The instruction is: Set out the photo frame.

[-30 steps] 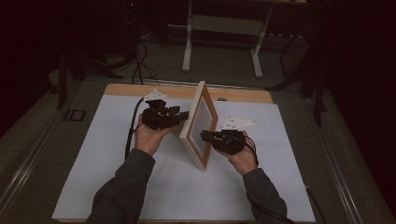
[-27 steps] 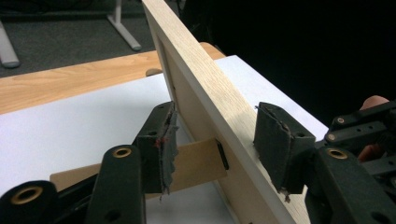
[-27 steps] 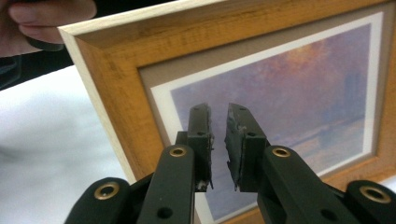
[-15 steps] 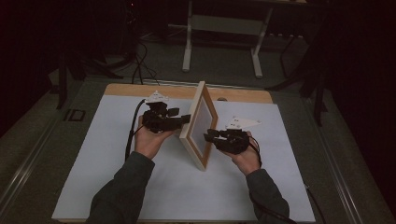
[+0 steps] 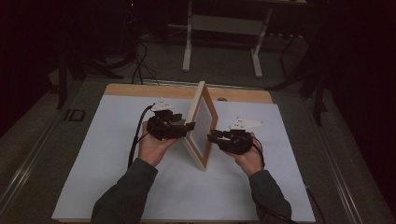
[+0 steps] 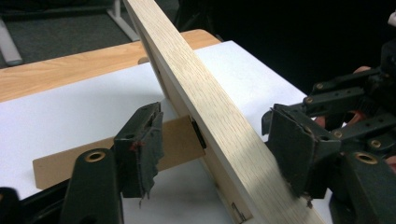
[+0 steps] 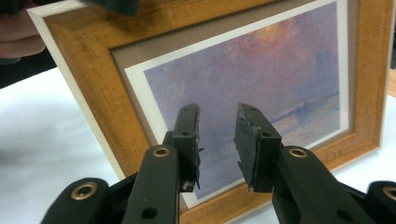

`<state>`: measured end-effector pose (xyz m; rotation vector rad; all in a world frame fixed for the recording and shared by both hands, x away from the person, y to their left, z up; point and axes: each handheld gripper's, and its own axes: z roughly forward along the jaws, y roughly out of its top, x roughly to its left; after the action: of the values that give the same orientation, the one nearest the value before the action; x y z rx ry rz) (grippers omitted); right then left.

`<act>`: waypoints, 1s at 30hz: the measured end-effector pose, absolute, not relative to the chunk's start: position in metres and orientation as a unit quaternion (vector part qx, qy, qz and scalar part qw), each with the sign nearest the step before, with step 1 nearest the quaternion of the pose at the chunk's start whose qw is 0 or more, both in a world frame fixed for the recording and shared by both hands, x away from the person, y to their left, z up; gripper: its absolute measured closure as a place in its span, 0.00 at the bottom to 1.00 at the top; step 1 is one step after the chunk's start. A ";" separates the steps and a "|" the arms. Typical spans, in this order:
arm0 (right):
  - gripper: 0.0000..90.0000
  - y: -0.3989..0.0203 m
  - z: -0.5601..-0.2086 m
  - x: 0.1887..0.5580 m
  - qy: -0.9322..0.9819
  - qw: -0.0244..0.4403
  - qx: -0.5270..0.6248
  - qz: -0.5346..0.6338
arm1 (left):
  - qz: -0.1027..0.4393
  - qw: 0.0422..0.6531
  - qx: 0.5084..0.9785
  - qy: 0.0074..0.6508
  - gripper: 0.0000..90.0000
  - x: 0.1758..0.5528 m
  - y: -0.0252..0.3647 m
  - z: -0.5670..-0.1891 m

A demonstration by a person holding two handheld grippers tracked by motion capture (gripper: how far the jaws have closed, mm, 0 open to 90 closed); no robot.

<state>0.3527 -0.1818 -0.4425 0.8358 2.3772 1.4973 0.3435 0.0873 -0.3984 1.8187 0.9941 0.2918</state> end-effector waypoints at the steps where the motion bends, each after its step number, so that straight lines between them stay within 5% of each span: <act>1: 0.77 -0.182 -0.443 0.353 0.806 0.105 0.284 0.509 | 0.120 0.500 0.753 0.411 0.39 0.343 0.087 -0.399; 15: 0.76 -0.188 -0.443 0.353 0.802 0.107 0.292 0.510 | 0.127 0.473 0.780 0.389 0.42 0.332 0.074 -0.414; 30: 0.76 -0.195 -0.442 0.355 0.798 0.112 0.299 0.512 | 0.139 0.466 0.782 0.390 0.60 0.329 0.075 -0.415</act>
<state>0.3546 -0.1948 -0.4417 0.8770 2.3421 1.5021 0.3289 0.0753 -0.4146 1.9188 0.9569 0.3402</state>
